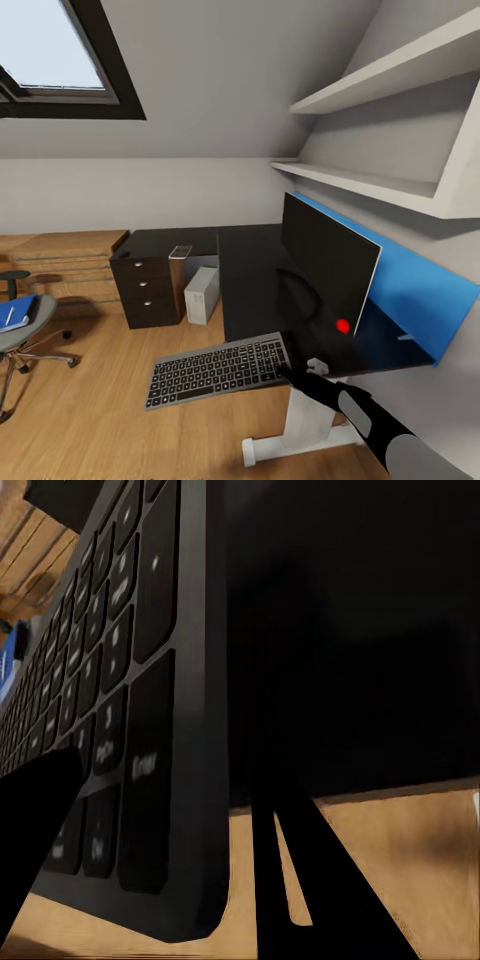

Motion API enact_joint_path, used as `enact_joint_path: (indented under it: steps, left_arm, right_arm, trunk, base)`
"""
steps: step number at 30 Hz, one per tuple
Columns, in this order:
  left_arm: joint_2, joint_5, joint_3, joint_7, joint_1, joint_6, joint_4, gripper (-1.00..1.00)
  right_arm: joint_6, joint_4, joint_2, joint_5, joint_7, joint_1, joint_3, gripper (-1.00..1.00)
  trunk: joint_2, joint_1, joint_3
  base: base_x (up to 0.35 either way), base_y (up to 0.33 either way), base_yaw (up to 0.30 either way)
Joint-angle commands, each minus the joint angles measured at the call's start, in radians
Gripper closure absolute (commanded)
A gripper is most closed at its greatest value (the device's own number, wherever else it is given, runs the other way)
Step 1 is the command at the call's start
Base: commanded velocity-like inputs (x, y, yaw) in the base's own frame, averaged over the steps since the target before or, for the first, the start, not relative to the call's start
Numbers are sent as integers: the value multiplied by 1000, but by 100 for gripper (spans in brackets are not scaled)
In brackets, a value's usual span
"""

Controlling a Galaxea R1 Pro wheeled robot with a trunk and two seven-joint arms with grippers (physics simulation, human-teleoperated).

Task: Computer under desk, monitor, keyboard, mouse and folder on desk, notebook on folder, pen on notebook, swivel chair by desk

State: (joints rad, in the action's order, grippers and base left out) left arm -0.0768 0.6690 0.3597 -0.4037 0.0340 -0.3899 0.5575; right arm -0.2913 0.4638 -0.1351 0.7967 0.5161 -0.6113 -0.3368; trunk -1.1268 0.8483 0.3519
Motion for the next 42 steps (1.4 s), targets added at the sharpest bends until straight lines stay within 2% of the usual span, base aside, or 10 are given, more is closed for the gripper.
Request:
enact_joint_path:
  steps: [1, 9, 13, 16, 19, 20, 22, 28, 39, 42]
  left_arm:
    - [-1, 8, 8, -8, 0, -4, 0, -100]
    - [0, 9, 8, -7, 0, -4, -9, -100]
    - [2, 9, 7, -7, 0, -4, -10, -100]
    - [5, 9, 8, -6, 0, -1, -10, -100]
    - [13, 8, 8, -6, 0, 0, -10, -100]
    - [15, 7, 9, -6, 0, 0, -10, -100]
    - [16, 6, 10, -6, 0, 0, -10, -100]
    - [17, 6, 10, -6, 0, 0, -10, -100]
    - [17, 7, 15, -7, 0, 0, -10, -100]
    - [17, 7, 35, -7, 0, 1, -10, -100]
  right_arm:
    - [-5, 2, 1, 11, 0, -1, -5, 100]
    - [-15, 113, 4, 14, 0, 1, -1, 100]
    - [-10, 124, 33, 15, -1, 0, -2, 100]
    - [-7, 128, 86, 15, -3, 0, 0, 100]
    - [55, 130, 199, 16, -30, 0, 14, 100]
    - [170, 131, 264, 18, -122, 0, 30, 100]
    - [320, 133, 310, 21, -259, -1, 36, 100]
    - [543, 127, 310, 23, -397, 0, 34, 100]
    - [603, 105, 310, 24, -512, 1, 36, 100]
    - [663, 104, 310, 159, -522, 1, 39, 100]
  trunk:
    - [-1, 0, 1]
    - [-1, 0, 1]
    - [-1, 0, 1]
    - [-1, 0, 1]
    - [-1, 0, 1]
    - [-1, 0, 1]
    - [-1, 0, 1]
    - [-1, 0, 1]
    - [-1, 0, 1]
    - [-1, 0, 1]
  base:
    - [0, 0, 270]
    - [0, 186, 148]
    - [0, 296, 10]
    - [0, 298, 2]
    - [0, 298, 1]
    - [0, 191, 0]
    - [0, 92, 0]
    - [0, 19, 0]
    - [0, 1, 0]
    - [0, 0, 0]
